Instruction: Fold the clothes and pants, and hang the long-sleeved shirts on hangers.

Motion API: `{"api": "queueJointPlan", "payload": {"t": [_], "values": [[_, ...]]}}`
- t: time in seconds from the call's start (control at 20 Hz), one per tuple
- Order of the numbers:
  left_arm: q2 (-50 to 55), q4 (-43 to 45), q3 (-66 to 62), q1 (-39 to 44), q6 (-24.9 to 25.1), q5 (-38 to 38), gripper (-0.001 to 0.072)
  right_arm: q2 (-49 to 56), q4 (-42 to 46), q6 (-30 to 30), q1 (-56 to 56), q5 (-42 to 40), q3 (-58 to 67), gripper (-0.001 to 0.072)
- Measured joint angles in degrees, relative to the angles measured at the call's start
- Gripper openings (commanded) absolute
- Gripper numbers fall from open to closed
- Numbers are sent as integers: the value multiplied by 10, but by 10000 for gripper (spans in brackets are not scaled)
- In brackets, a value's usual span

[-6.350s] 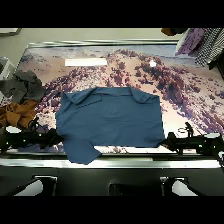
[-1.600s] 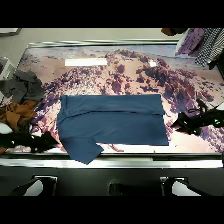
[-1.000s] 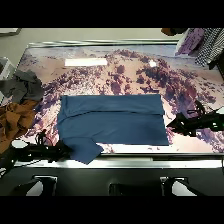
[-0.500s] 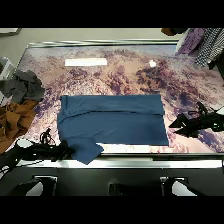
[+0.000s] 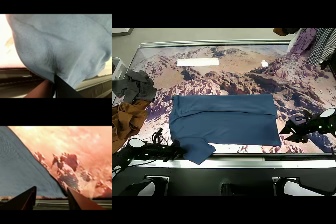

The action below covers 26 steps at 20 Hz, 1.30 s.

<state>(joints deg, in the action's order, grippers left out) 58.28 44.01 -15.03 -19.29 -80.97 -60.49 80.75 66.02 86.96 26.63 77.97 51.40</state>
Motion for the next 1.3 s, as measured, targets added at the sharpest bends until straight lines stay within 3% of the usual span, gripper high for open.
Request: {"api": "queueJointPlan", "payload": {"t": [0.45, 0.5, 0.6, 0.65, 0.7, 0.8, 1.0, 1.3], "values": [[0, 0, 0, 0, 0, 0, 16, 32, -9, 1, -1, 34, -18, 459], [0, 0, 0, 0, 0, 0, 16, 33, -14, 1, -1, 37, -26, 426], [0, 0, 0, 0, 0, 0, 16, 34, -23, 3, -1, 36, -44, 208], [0, 0, 0, 0, 0, 0, 15, 34, -23, 3, -1, 32, -51, 52], [0, 0, 0, 0, 0, 0, 15, 34, -26, 3, -1, 24, -56, 23], [0, 9, -5, 0, -3, -5, 14, 31, -31, 3, -1, 17, -61, 23], [-13, 97, -42, 0, -57, -50, 14, -4, -30, 16, -1, -8, -66, 22], [-117, 207, -113, 0, -146, -181, 14, -125, 14, 31, -1, 55, -67, 22]]}}
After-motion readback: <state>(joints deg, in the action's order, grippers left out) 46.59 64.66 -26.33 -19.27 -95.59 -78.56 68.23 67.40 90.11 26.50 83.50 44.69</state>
